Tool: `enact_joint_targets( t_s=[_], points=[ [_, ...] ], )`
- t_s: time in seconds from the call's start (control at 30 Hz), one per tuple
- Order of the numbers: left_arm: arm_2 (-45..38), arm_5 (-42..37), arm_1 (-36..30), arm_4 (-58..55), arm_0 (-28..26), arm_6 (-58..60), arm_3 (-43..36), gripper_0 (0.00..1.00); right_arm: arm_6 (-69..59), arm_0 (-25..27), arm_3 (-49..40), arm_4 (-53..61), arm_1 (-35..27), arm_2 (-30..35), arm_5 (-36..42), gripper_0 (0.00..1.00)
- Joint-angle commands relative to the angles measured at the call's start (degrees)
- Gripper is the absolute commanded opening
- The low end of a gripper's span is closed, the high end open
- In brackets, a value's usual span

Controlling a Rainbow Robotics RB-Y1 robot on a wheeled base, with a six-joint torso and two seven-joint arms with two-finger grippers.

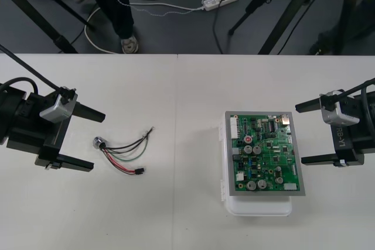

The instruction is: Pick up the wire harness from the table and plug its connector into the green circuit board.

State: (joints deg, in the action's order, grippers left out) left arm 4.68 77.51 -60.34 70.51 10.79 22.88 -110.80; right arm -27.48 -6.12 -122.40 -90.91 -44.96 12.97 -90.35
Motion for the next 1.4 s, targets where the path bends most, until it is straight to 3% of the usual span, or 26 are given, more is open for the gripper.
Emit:
enact_joint_targets(
  t_s=[0.03, 1.4],
  points=[
    [0.15, -2.18, 0.13, 0.16, 1.6, -2.75, -0.56, 1.0, 1.82, 0.67, -0.29, -0.32, -1.98, 1.1, 0.35, 1.0],
    [0.15, -2.18, 0.13, 0.16, 1.6, -2.75, -0.56, 1.0, 1.82, 0.67, -0.29, -0.32, -1.98, 1.1, 0.35, 1.0]
  ],
)
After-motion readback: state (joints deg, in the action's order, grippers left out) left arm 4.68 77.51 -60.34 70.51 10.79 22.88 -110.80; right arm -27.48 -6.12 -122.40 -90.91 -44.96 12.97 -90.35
